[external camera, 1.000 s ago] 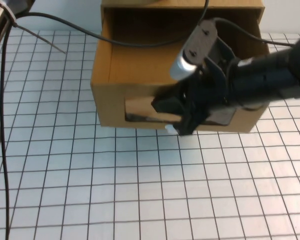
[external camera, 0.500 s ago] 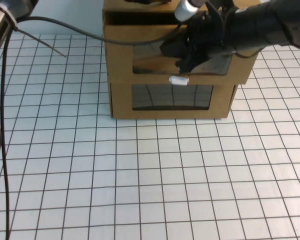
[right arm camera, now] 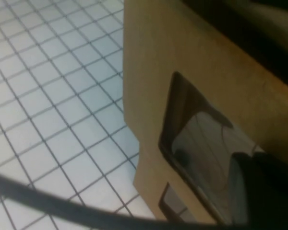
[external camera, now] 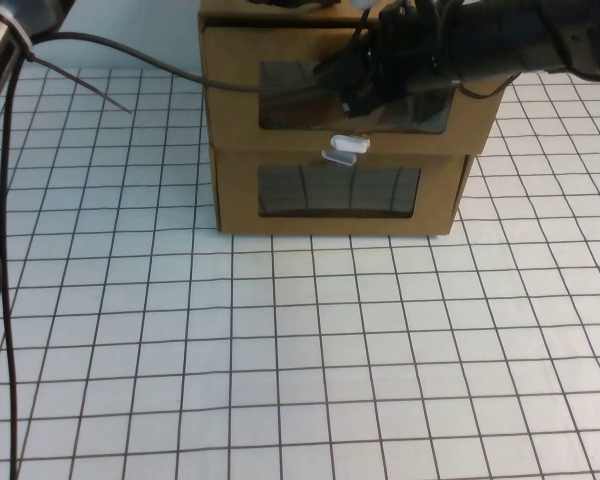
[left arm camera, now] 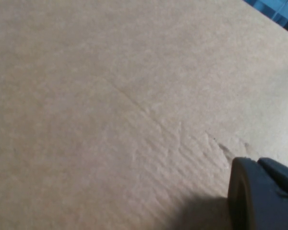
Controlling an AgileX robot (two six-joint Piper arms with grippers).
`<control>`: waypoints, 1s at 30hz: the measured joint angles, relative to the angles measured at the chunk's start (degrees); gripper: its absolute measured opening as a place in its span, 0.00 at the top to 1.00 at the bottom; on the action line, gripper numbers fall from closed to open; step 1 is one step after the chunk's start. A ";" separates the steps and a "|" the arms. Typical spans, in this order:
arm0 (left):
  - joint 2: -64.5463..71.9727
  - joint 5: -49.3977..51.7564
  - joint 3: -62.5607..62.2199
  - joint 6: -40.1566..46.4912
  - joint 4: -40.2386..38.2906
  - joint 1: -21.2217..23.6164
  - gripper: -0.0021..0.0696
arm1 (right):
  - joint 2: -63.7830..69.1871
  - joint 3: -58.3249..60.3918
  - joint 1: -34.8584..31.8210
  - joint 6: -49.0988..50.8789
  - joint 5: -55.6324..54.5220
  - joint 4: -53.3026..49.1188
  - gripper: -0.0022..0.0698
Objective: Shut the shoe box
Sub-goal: Close the shoe box with your right arm
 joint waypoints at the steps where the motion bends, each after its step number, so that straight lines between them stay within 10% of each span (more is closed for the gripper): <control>1: 0.00 0.00 0.00 0.00 0.00 0.00 0.98 | 0.00 0.00 0.12 0.72 -0.59 0.10 0.99; 30: 0.00 0.05 0.00 0.74 -0.03 0.27 0.98 | -14.38 22.03 -0.91 -16.33 -16.05 8.69 0.99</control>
